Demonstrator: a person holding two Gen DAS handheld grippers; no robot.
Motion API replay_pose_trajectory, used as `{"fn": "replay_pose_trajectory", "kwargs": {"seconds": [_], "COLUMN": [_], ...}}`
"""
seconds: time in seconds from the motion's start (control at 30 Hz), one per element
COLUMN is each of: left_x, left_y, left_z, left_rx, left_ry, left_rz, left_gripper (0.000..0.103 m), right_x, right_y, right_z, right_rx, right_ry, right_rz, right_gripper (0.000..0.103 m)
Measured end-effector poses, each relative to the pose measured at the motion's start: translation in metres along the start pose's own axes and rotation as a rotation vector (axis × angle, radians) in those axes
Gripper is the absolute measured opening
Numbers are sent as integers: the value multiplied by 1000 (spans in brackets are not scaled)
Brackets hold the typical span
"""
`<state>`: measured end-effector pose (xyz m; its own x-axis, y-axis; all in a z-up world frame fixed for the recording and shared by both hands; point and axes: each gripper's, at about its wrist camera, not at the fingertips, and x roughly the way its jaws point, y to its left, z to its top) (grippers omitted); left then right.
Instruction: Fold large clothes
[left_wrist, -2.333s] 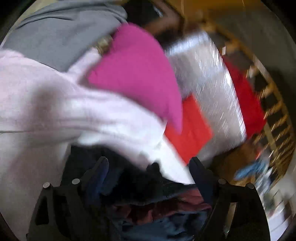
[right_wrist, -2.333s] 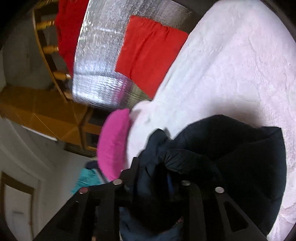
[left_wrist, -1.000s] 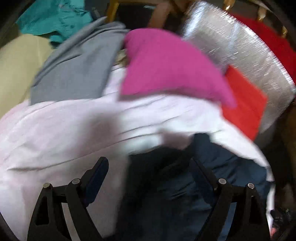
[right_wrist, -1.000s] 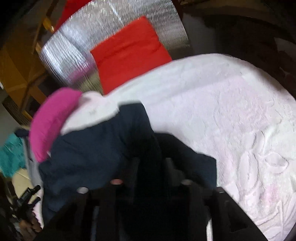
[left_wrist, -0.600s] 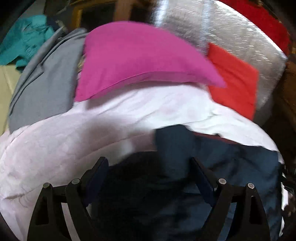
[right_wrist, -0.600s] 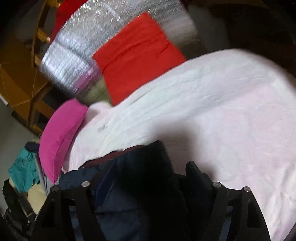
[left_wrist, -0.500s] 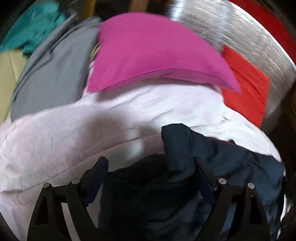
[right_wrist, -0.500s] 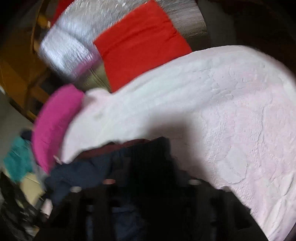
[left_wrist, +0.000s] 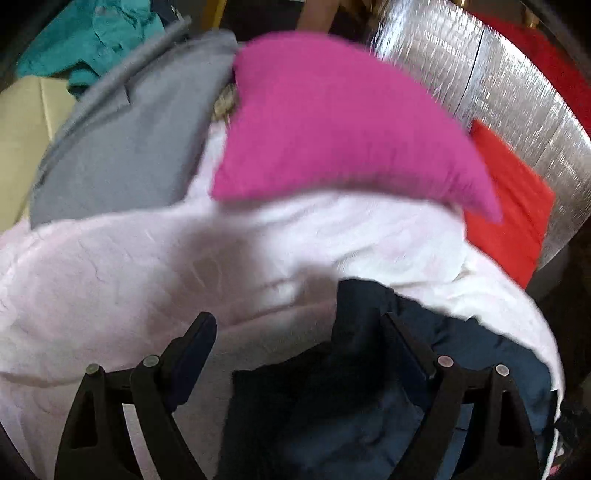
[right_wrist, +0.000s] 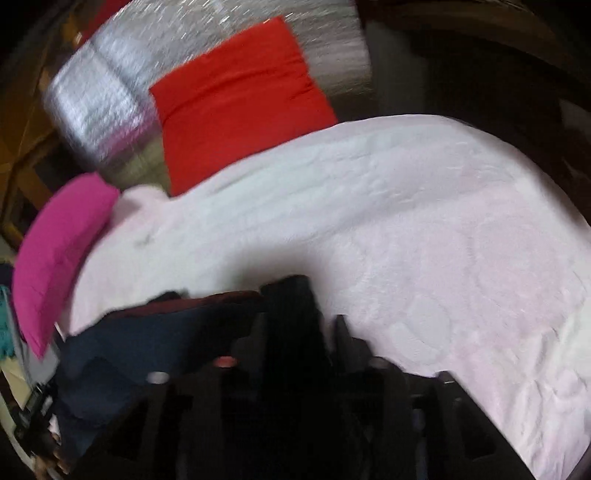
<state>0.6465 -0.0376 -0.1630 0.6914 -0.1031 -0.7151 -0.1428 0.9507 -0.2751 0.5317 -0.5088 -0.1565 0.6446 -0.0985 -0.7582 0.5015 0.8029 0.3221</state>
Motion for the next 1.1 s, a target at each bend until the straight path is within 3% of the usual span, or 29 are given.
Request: {"fn": "replay_pose_trajectory", "kwargs": {"seconds": [0.1,0.17,0.23,0.3,0.4,0.53,0.67,0.73,0.8,0.87,0.9,0.93,1.1], "left_x": [-33,-53,-71,-82,-101,-136,-159,-159,-151,-124,-109,-101,-100], "left_y": [6,10,12,15,13,7,4,-2,-10,-16,-16,-14,-4], "left_z": [7,8,0,-14,-45,-81,-126,-144,-156,-171,-178,-182,-181], "left_rx": [2,6,19,24,35,57,100,156,223,316,350,366,366], "left_ry": [-48,-52,-30,-10,21,4,2,20,58,162,205,199,184], "left_rz": [-6,-15,-20,-21,-17,-20,5,24,42,87,101,113,49], "left_gripper": [90,90,90,90,90,90,90,90,90,92,99,103,103], "right_x": [-46,-66,-90,-104,-126,-142,-130,-129,-118,-98,-93,-91,-89], "right_y": [-12,-14,-15,-13,-16,-29,-48,-53,-57,-71,-76,-79,-71], "right_z": [-12,-24,-43,-62,-96,-139,-165,-171,-172,-175,-176,-176,-173], "right_rx": [4,-15,-41,-63,-66,-68,-23,-13,26,138,186,210,164], "right_ry": [-104,-124,-149,-154,-162,-122,-39,-34,38,121,134,140,142], "right_rz": [60,81,115,135,182,224,237,252,263,290,306,316,283], "right_gripper": [67,67,59,41,41,41,41,42,42,42,42,42,42]}}
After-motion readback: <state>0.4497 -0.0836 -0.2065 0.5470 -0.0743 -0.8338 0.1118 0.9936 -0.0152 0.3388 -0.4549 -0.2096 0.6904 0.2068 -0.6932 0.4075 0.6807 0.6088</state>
